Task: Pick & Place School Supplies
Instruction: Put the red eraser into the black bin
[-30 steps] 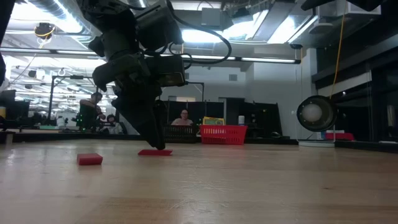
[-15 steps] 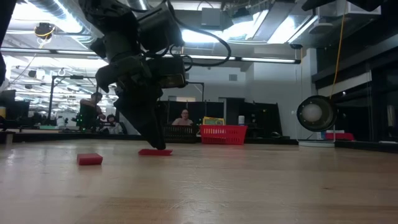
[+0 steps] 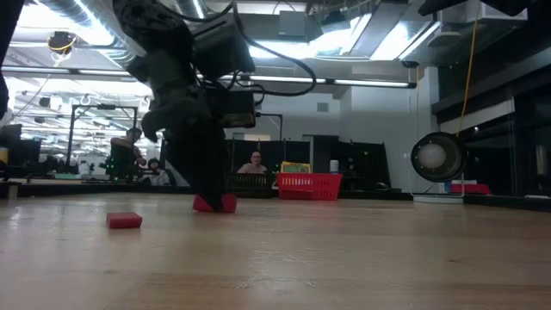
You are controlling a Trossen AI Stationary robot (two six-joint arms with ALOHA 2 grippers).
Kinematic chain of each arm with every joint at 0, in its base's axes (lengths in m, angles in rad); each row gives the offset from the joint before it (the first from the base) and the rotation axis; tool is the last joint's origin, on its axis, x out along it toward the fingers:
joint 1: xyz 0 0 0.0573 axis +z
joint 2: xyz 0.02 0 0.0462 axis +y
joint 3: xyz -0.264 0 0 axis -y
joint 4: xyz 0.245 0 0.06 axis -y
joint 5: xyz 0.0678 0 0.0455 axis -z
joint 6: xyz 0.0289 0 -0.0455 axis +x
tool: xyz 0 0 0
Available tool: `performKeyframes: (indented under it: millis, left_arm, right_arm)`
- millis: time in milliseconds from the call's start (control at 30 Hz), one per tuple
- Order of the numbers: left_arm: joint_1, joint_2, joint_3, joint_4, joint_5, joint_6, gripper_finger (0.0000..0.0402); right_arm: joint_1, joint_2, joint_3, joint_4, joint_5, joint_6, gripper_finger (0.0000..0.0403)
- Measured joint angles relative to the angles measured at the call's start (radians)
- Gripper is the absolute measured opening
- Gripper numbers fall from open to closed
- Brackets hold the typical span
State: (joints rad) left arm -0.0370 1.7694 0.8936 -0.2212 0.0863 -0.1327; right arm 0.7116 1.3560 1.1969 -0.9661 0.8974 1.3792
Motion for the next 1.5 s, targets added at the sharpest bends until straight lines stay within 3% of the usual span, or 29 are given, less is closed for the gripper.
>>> performKeyframes:
  millis: [400,500,700,1067,1200,1267,1400,1500]
  left_arm:
    - [0.003,0.000,0.000,-0.002,0.016,-0.009,0.0140]
    - [0.003,0.000,0.000,-0.006,0.011,-0.011,0.0116]
    - [0.004,0.000,0.000,-0.015,0.006,-0.020,0.0020]
    - [0.051,-0.080,-0.008,-0.059,0.075,-0.035,0.0015]
    - [0.129,-0.209,-0.006,-0.042,-0.008,-0.024,0.0015]
    - [0.208,-0.274,-0.006,0.063,-0.037,-0.075,0.0015]
    - [0.464,-0.319,0.002,0.366,0.057,-0.252,0.0015]
    - [0.625,-0.260,0.061,0.262,0.116,-0.303,0.0015]
  right_arm:
    - [0.000,0.000,0.000,0.000,0.000,0.000,0.0141]
    - [0.000,0.000,0.000,0.000,0.000,0.000,0.0141]
    - [0.000,0.000,0.000,0.000,0.001,0.000,0.0141]
    - [0.000,0.000,0.000,0.000,0.003,0.000,0.0141]
    - [0.000,0.000,0.000,0.000,0.004,0.001,0.0141]
    - [0.000,0.000,0.000,0.000,0.009,0.000,0.0141]
    - [0.000,0.000,0.000,-0.001,0.028,-0.003,0.0141]
    - [-0.003,0.000,0.000,-0.002,0.031,-0.004,0.0141]
